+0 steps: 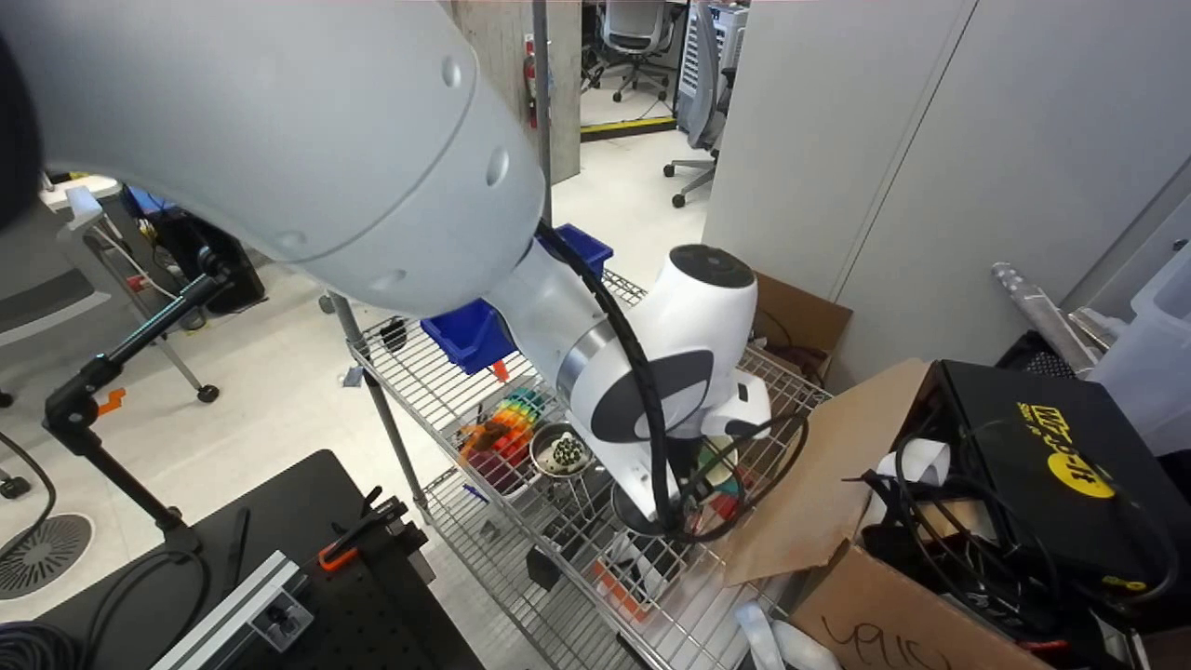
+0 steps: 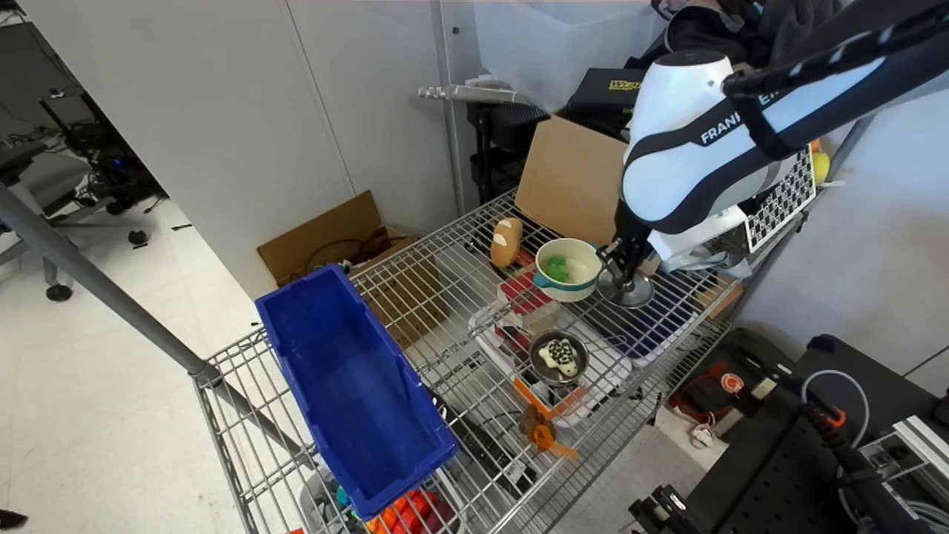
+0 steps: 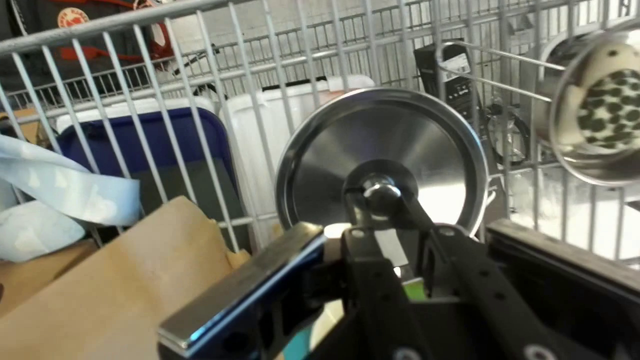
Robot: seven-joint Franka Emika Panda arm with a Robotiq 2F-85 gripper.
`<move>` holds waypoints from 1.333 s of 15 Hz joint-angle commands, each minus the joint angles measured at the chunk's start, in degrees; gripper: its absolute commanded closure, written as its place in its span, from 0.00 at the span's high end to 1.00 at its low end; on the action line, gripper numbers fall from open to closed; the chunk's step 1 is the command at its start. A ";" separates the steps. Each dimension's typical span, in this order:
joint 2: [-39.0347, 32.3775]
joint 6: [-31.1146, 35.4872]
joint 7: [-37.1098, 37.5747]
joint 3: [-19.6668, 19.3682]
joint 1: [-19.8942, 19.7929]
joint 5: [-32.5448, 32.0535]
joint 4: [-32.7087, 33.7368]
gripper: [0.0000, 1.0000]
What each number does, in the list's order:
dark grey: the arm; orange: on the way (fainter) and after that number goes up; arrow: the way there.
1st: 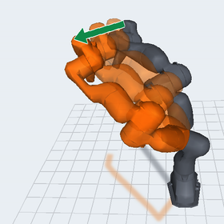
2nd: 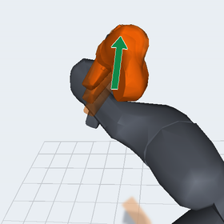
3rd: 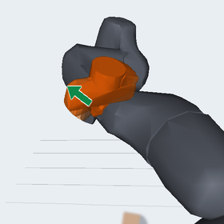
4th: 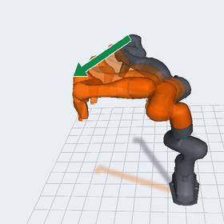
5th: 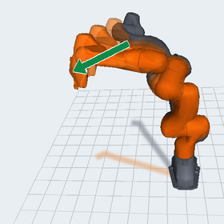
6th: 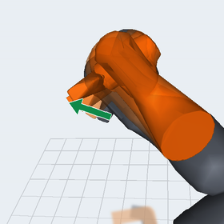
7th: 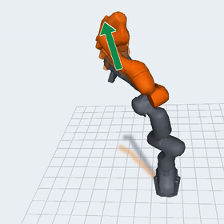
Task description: Cover the pot with the silver lid
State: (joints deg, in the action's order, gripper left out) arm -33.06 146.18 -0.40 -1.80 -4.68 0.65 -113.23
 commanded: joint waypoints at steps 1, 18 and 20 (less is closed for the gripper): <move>4.06 0.46 -0.56 3.36 0.76 2.97 -2.80 0.05; -3.26 1.18 6.54 3.53 10.84 0.59 -0.64 0.05; -4.50 1.80 7.50 3.05 11.56 0.43 0.22 0.05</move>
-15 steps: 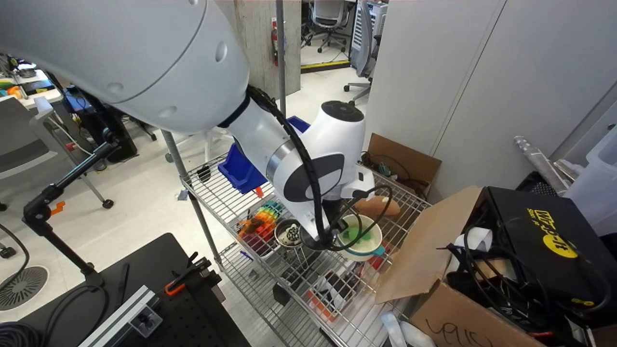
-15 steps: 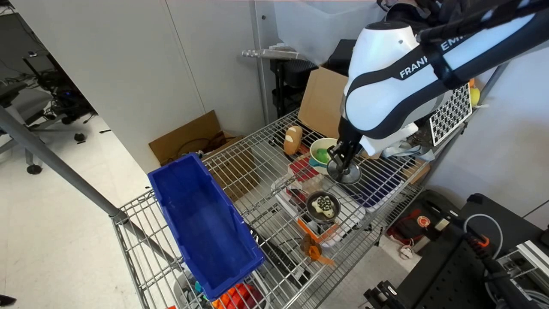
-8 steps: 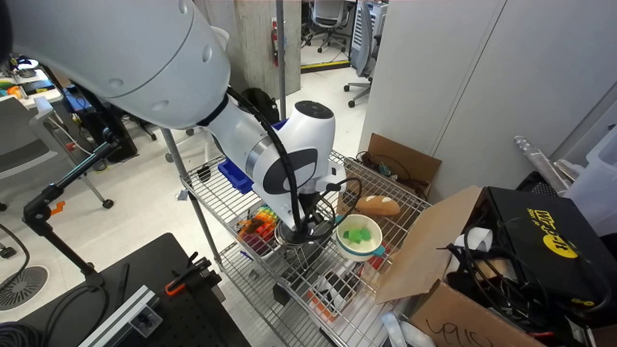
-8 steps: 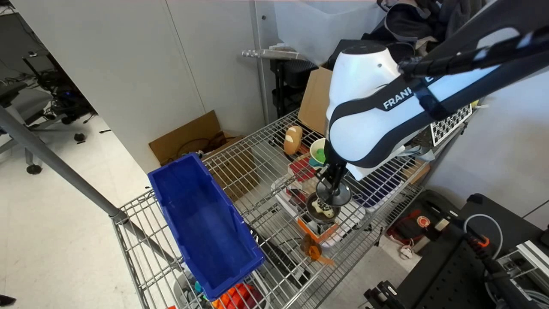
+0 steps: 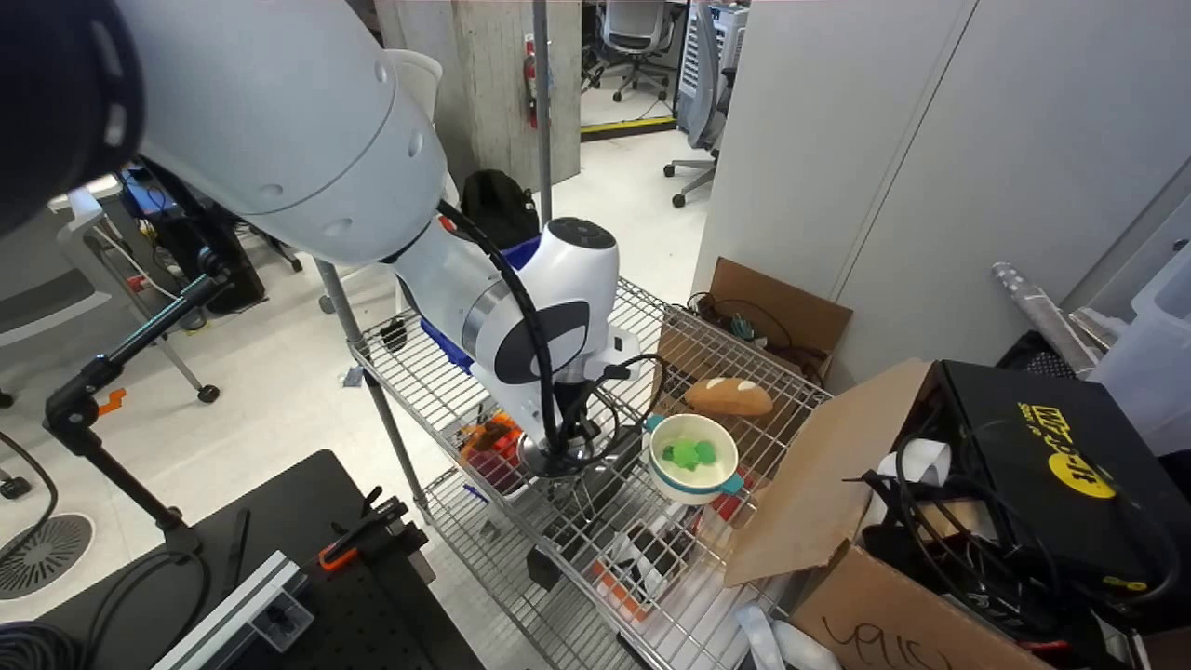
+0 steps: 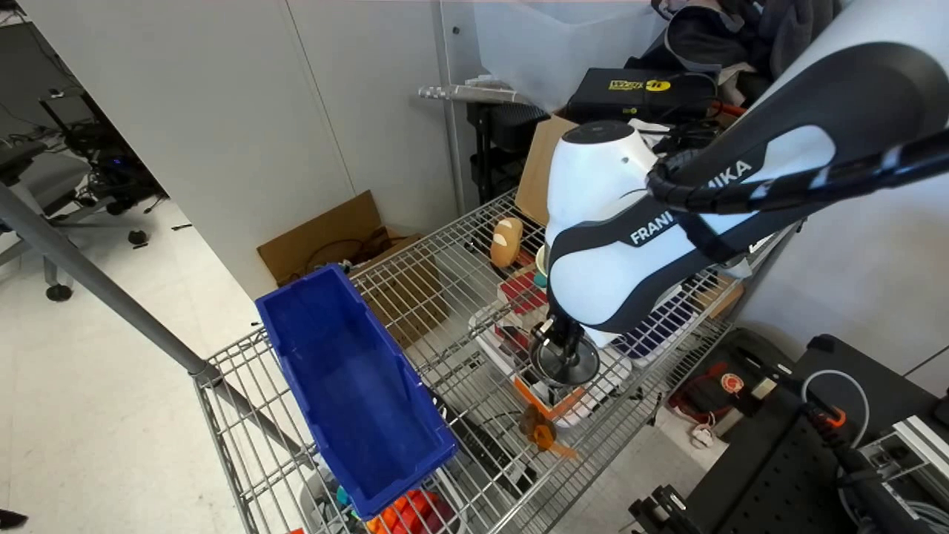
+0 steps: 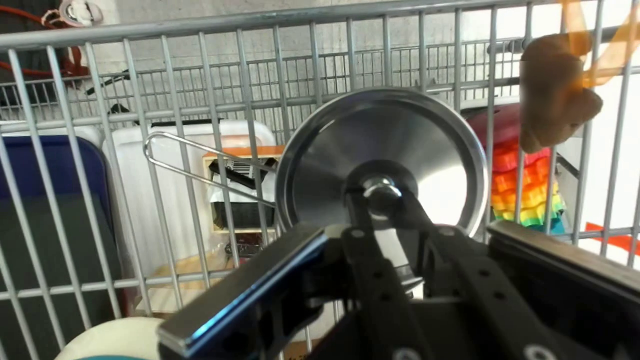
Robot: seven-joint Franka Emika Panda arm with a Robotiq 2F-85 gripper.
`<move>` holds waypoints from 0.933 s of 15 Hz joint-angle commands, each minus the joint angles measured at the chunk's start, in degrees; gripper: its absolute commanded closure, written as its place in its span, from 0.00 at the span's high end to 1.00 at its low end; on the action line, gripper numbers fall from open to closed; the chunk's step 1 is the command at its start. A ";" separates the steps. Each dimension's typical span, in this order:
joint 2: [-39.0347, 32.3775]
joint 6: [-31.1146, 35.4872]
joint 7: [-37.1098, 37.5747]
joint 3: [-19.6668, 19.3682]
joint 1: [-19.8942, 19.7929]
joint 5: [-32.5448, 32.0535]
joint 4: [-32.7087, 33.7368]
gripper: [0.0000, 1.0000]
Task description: Cover the pot with the silver lid
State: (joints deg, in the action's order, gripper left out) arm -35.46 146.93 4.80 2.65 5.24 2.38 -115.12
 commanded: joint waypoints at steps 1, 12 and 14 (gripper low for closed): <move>-2.60 1.60 2.72 -1.68 1.99 -1.44 2.40 0.05; -4.18 6.20 6.50 -5.35 5.91 -5.68 2.61 0.47; -3.42 5.13 6.07 -4.99 5.67 -5.86 1.90 0.59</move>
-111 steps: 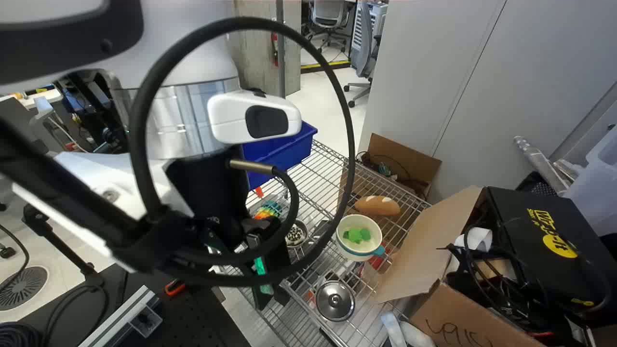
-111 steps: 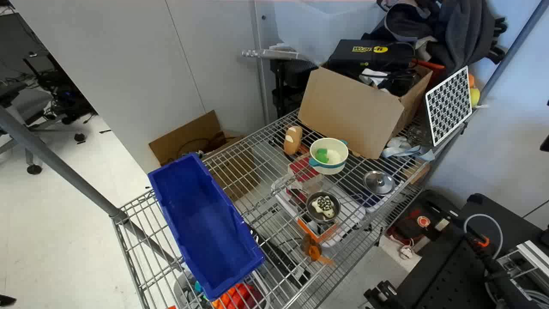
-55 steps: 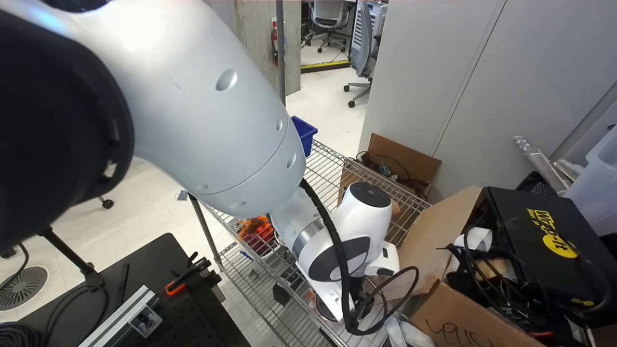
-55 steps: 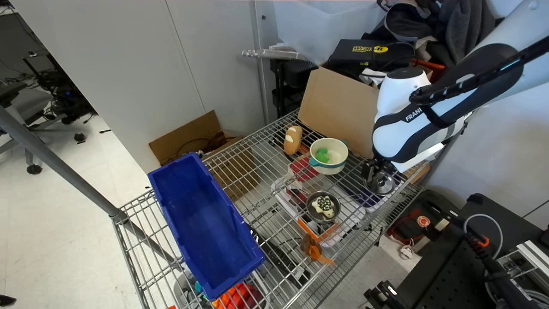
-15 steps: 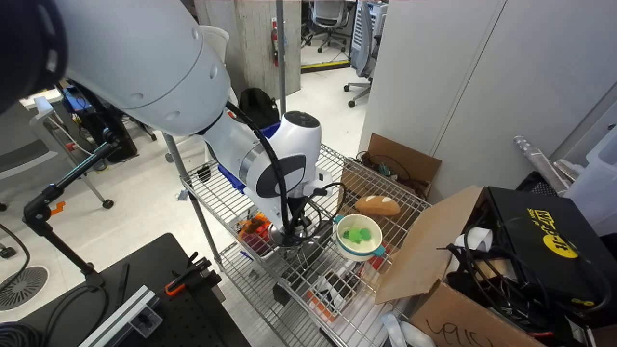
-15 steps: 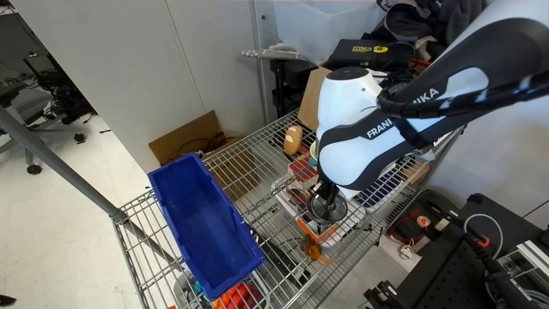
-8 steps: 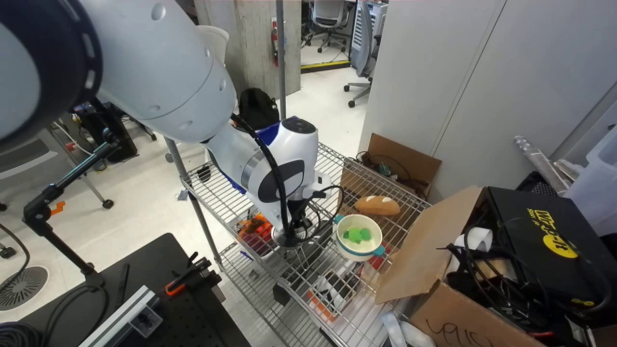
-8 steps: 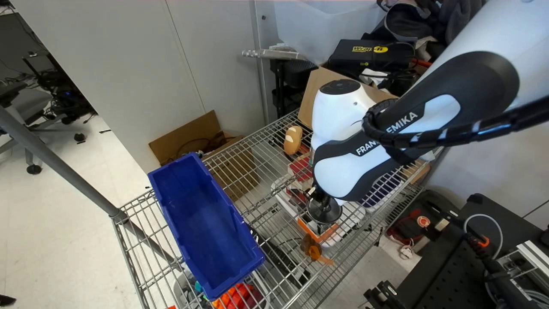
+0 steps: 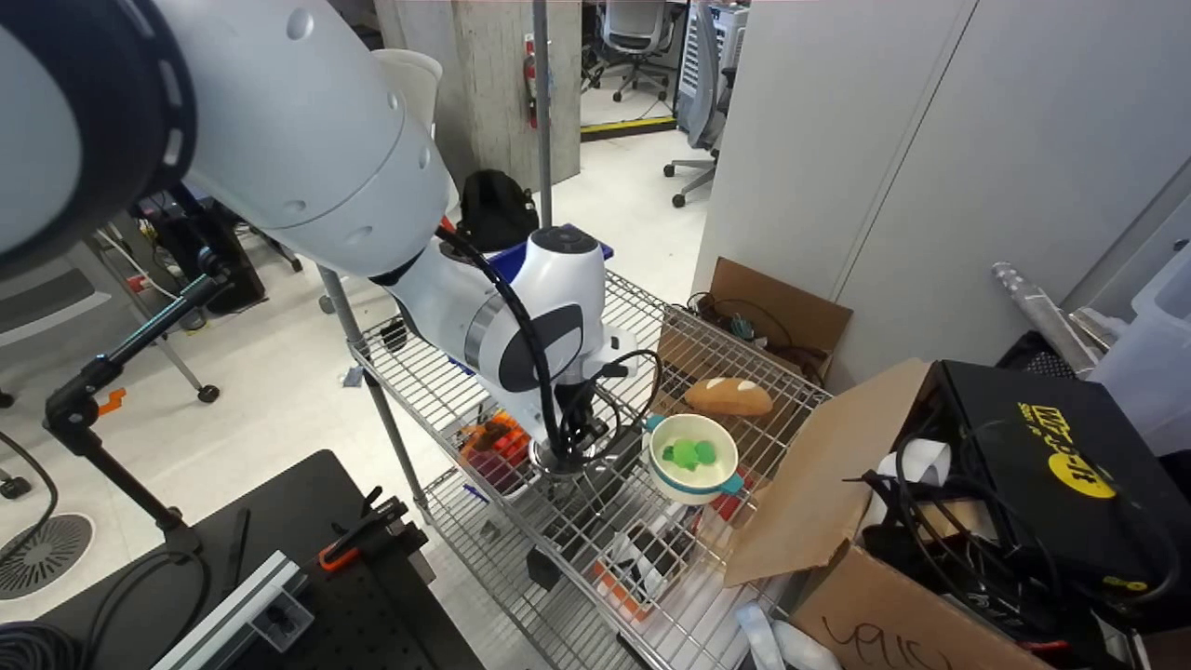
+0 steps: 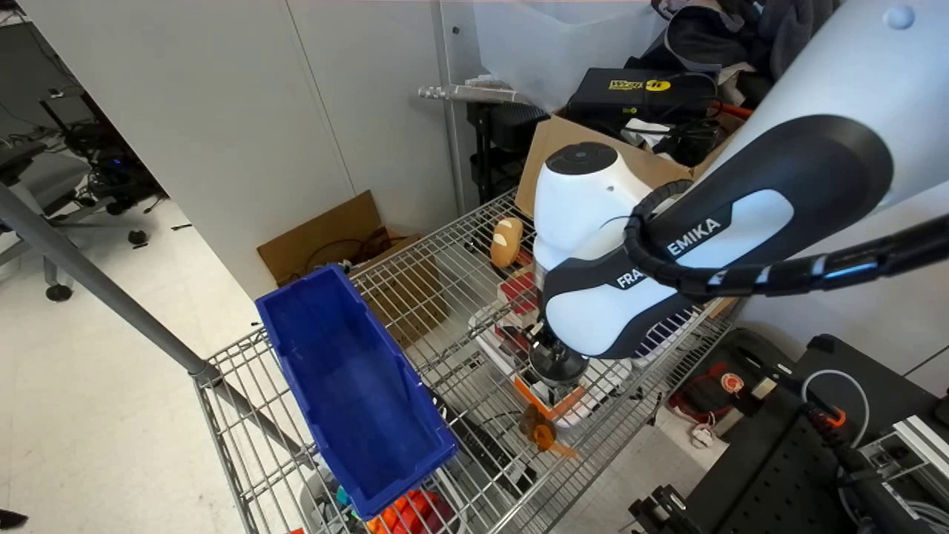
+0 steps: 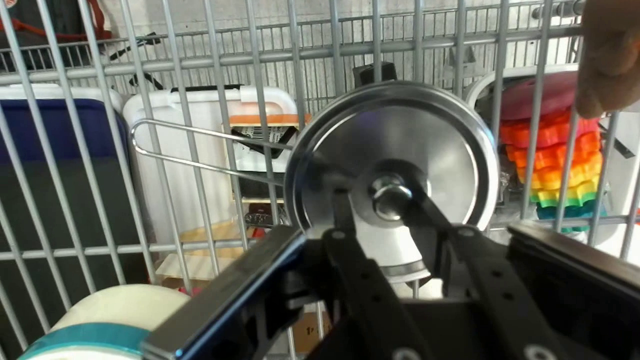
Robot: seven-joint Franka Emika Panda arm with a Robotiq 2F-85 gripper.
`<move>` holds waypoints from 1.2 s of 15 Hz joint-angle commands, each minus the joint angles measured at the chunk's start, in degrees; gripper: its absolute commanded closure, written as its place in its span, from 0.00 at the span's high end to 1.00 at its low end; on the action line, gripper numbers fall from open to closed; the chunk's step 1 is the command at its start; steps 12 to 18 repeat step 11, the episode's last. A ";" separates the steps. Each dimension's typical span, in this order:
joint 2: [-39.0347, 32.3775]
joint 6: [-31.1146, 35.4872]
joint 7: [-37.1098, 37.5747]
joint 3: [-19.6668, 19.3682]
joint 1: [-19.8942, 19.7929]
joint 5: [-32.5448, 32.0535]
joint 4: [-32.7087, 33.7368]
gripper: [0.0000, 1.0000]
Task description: Cover the pot with the silver lid
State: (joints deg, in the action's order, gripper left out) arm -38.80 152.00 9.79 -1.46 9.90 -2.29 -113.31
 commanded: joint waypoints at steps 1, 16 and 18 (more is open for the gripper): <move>0.81 -0.38 0.09 -0.05 0.30 -0.80 -0.64 0.67; 11.08 -0.31 -5.27 3.10 -5.17 2.54 -8.53 1.00; 11.08 -0.31 -5.27 3.10 -5.17 2.54 -8.53 1.00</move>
